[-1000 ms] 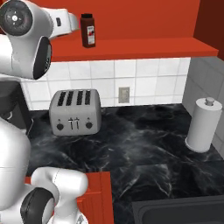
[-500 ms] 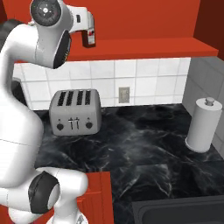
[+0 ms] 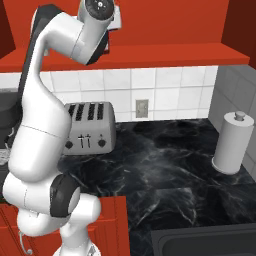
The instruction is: Collect the paprika, ketchup, and shaker from the cabinet and place them next to the stove.
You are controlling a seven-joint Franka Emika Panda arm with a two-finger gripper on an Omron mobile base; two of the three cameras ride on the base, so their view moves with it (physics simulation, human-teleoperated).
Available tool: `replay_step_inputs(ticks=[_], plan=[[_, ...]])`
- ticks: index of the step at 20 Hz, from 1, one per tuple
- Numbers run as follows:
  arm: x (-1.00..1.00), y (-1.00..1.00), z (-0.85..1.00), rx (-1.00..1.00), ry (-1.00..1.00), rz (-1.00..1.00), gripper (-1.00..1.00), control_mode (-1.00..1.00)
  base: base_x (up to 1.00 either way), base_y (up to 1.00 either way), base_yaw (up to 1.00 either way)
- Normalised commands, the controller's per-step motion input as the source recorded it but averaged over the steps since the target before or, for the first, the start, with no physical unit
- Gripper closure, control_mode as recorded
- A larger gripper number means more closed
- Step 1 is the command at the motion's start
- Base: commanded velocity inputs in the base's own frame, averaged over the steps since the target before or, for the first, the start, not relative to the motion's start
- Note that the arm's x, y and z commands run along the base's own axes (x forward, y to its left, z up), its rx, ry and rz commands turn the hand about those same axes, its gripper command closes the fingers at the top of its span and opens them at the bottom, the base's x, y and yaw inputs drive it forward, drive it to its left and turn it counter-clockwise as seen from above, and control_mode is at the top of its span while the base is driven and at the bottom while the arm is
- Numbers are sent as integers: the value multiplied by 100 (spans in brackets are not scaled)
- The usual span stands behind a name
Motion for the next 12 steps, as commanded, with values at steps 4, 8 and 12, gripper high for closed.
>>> replay_step_inputs(ticks=[4, 8, 12], plan=[[29, -26, 0, 0, 0, 24, -100, -100, 0, 0, 0], [11, -24, 0, 0, 0, 18, -100, -100, 0, 0, 0], [20, -16, 0, 0, 0, 15, -100, -100, 0, 0, 0]])
